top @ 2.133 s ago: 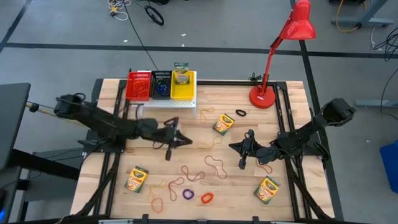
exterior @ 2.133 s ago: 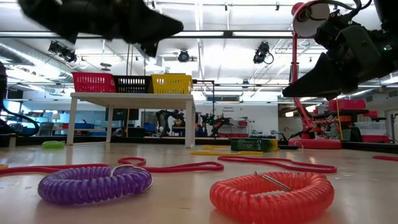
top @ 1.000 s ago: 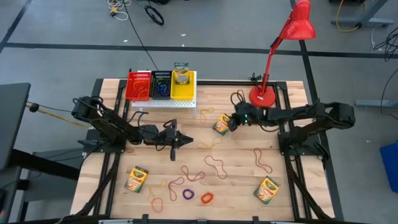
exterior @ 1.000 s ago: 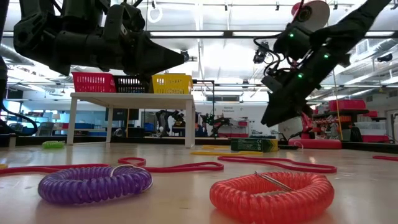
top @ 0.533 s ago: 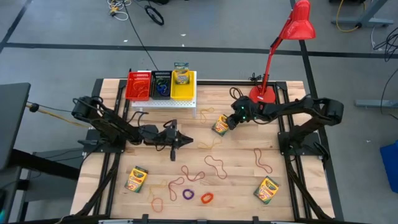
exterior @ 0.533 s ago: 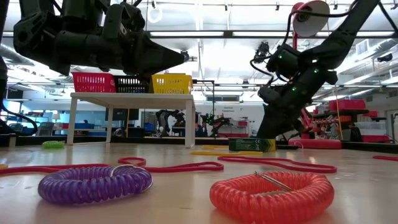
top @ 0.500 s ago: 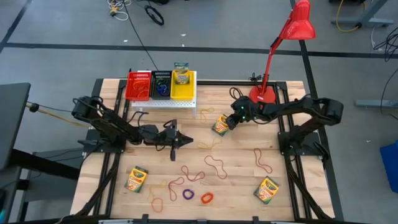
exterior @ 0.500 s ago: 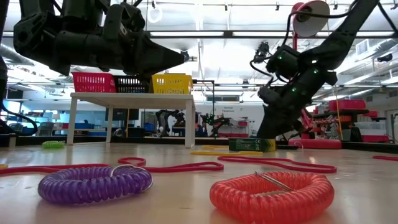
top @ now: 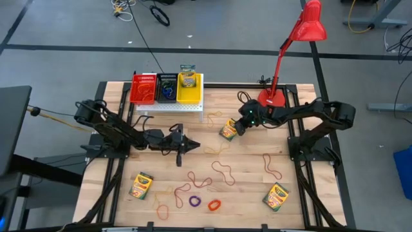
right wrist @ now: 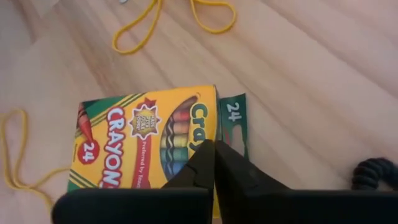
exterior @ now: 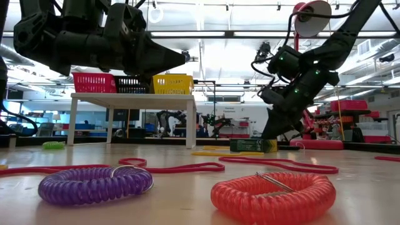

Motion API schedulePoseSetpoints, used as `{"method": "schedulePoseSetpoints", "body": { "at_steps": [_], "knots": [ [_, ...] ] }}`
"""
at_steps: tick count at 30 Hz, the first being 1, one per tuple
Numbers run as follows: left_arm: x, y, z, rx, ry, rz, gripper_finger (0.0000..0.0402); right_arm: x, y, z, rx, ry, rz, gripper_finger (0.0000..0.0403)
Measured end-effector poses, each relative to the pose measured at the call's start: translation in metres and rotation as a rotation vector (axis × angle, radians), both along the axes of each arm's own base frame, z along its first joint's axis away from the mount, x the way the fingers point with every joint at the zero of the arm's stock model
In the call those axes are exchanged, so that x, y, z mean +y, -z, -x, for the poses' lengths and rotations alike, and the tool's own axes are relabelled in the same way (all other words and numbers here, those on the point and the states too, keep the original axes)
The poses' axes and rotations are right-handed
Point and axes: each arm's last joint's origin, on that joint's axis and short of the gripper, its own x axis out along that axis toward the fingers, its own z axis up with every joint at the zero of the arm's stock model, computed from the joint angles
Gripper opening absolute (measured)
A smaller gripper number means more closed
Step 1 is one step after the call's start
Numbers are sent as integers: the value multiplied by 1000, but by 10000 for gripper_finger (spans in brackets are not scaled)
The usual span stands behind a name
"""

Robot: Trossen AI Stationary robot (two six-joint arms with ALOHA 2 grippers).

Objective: Pick & Place Office Desk Supplies
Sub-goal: Put the crayon box into the yellow bin on the shelf

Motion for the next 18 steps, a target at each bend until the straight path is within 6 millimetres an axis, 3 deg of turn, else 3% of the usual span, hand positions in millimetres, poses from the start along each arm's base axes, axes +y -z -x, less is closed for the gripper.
{"method": "schedulePoseSetpoints", "body": {
  "at_steps": [9,18],
  "knots": [
    [1,0,0,-1,-23,16,27,21,-22,-4,-19,-55,195,2],
    [1,0,0,-1,-21,15,27,71,-43,-6,64,-149,611,1]
  ]
}}
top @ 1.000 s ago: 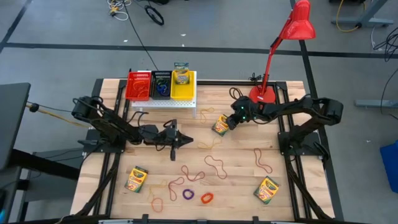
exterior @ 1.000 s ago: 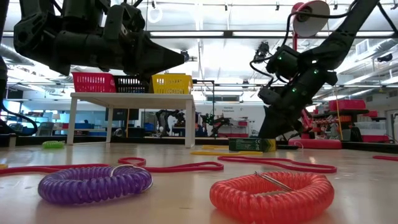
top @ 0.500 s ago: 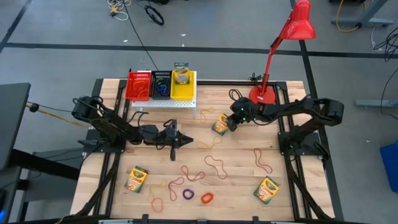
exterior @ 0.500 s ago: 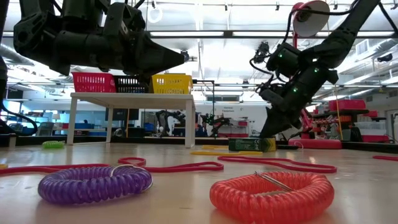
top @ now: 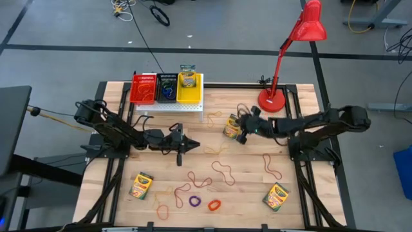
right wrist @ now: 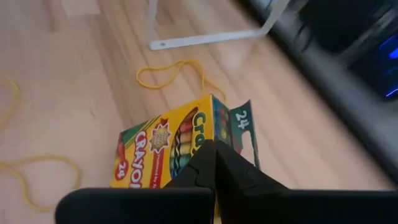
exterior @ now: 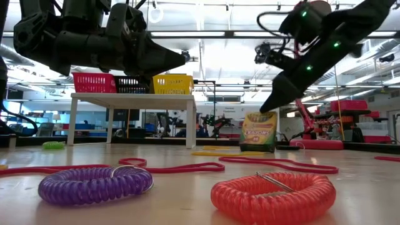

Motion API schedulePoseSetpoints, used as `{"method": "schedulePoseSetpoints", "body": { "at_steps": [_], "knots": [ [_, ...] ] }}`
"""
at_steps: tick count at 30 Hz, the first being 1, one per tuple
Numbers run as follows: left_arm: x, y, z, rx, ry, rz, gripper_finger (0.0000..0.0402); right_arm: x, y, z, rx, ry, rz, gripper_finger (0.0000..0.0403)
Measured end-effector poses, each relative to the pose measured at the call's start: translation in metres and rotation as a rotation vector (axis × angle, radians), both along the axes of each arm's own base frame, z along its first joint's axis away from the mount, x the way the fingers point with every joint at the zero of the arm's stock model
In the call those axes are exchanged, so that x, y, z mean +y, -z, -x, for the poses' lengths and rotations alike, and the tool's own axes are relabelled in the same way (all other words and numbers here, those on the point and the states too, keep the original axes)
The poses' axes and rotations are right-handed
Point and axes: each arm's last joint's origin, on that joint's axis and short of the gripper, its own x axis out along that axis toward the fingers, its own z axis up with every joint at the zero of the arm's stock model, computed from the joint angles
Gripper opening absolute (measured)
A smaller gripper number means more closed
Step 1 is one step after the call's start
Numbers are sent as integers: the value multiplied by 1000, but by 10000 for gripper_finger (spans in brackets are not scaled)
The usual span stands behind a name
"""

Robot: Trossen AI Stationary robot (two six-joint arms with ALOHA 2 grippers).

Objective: Pick & Place Office Desk Supplies
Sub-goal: Put the crayon box into the yellow bin on the shelf

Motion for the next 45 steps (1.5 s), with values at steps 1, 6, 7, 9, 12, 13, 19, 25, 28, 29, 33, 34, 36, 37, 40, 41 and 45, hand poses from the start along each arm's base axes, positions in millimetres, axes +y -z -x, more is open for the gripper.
{"method": "schedulePoseSetpoints", "body": {
  "at_steps": [1,6,7,9,12,13,19,25,28,29,33,34,36,37,40,41,45],
  "knots": [
    [0,0,0,0,0,0,27,7,0,0,18,-7,53,1],
    [0,0,0,1,-3,0,27,36,1,0,67,0,258,1],
    [0,0,0,1,-3,0,27,42,2,0,71,-3,284,1],
    [0,0,0,4,-3,-1,27,51,4,0,77,-13,318,1],
    [0,1,0,16,-2,-22,27,65,8,1,90,-30,368,0],
    [0,2,0,18,-3,-27,27,69,10,1,97,-41,384,0],
    [0,2,0,24,-1,-27,26,89,16,-2,41,-99,355,3],
    [0,3,0,30,2,-21,26,66,1,-2,-86,-13,124,23],
    [0,3,0,30,2,-21,26,27,-4,2,-84,28,-109,11],
    [0,3,0,30,2,-21,26,14,-5,4,-83,40,-159,9],
    [0,3,0,30,2,-21,26,-39,-10,11,-54,73,-287,21],
    [0,3,0,30,2,-21,26,-50,-13,11,-39,90,-294,31],
    [0,3,0,30,3,-21,26,-69,-18,12,16,117,-302,57],
    [0,3,0,30,2,-21,26,-77,-19,12,49,125,-305,72],
    [0,3,0,30,2,-21,26,-101,-23,8,100,111,-359,115],
    [0,3,0,30,2,-21,26,-108,-22,7,113,103,-393,129],
    [0,3,0,34,2,-22,26,-131,-9,2,206,91,-476,170]
  ]
}}
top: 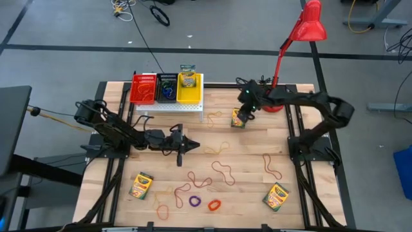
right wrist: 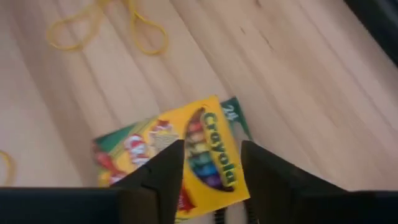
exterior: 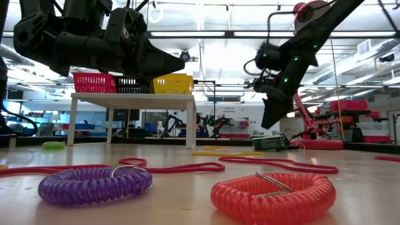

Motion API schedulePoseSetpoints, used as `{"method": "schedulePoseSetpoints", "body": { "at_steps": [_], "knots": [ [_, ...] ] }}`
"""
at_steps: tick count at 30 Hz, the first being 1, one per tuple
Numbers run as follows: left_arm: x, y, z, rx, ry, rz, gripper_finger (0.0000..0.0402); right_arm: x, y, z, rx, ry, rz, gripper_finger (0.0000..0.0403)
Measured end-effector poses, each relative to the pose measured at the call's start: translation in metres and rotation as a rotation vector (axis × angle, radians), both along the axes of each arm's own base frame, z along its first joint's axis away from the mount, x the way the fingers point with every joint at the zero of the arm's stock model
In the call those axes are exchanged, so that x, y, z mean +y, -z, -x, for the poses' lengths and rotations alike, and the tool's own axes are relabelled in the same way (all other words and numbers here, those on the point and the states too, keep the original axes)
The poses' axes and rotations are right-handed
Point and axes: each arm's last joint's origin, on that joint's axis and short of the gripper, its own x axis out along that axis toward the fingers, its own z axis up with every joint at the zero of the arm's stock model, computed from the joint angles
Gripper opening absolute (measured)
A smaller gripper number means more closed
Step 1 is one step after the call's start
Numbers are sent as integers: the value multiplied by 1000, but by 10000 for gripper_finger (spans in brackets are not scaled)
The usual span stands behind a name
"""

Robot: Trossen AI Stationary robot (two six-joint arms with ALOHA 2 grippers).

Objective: Pick & Place Office Desk Supplies
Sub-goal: Put the crayon box into the yellow bin on the shelf

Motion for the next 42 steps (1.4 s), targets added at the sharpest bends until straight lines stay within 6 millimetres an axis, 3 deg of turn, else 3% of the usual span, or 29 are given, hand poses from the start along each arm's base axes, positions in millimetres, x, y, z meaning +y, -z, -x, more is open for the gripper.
{"method": "schedulePoseSetpoints", "body": {
  "at_steps": [7,20,24,29,31,36,42],
  "knots": [
    [0,2,0,24,0,9,26,-29,8,-9,-4,-67,-102,190],
    [0,3,0,33,-1,17,26,-38,26,-4,48,-141,-210,161],
    [0,3,0,34,-1,17,26,-36,26,-3,48,-162,-225,122],
    [0,4,0,36,-1,18,26,-36,23,-2,42,-177,-217,33],
    [0,4,0,36,-2,19,26,-35,19,-2,35,-185,-207,10],
    [0,4,0,36,-2,28,26,-24,1,-5,11,-208,-152,6],
    [0,4,0,37,-2,28,26,16,-29,-19,71,-224,64,3]
  ]
}}
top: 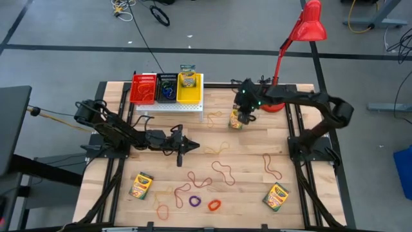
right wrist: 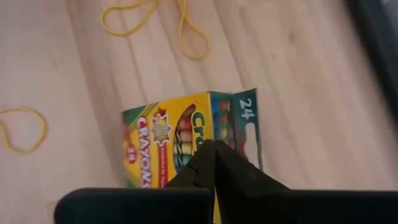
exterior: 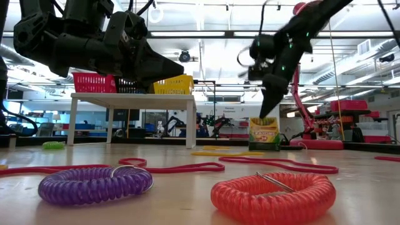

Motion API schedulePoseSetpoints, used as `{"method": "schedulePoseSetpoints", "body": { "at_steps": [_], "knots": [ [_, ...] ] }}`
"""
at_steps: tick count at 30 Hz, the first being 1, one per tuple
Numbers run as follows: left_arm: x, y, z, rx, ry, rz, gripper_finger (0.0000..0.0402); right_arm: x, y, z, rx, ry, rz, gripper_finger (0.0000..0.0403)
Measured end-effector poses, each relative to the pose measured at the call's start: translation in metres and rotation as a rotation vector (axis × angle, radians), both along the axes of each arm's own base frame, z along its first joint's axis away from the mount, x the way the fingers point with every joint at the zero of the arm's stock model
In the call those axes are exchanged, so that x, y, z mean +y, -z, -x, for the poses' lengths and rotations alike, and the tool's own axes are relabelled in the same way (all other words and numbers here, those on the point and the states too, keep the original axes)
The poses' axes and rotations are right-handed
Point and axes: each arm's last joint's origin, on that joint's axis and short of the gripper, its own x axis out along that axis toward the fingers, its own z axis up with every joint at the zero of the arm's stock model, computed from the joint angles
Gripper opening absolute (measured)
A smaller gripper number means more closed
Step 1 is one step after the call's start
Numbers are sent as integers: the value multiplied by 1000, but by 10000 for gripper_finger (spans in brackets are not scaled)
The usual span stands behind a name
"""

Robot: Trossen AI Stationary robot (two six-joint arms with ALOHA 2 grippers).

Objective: Pick & Place Office Desk Supplies
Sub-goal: Put the crayon box into the yellow bin on the shelf

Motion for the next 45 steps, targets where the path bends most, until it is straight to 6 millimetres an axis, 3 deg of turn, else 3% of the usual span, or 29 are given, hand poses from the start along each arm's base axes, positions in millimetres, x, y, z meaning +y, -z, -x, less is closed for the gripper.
{"method": "schedulePoseSetpoints", "body": {
  "at_steps": [5,11,16,19,22,26,32,39,45],
  "knots": [
    [0,0,0,1,0,0,26,49,-14,-17,13,-15,167,2],
    [0,0,0,1,0,0,26,100,-13,-30,24,-30,301,1],
    [0,0,0,1,0,0,26,128,-14,-34,-9,-39,324,1],
    [0,0,0,1,0,0,26,133,-14,-34,-18,-30,326,7],
    [0,0,0,1,0,0,26,115,-14,-32,0,21,326,21],
    [0,0,0,1,0,0,26,62,-11,-25,-11,62,185,26],
    [0,1,0,8,0,-1,26,-16,4,1,-40,130,-2,51],
    [0,1,0,8,0,3,26,-52,38,9,-16,118,-91,140],
    [0,1,0,9,-1,10,26,-75,37,14,-64,116,-101,188]
  ]
}}
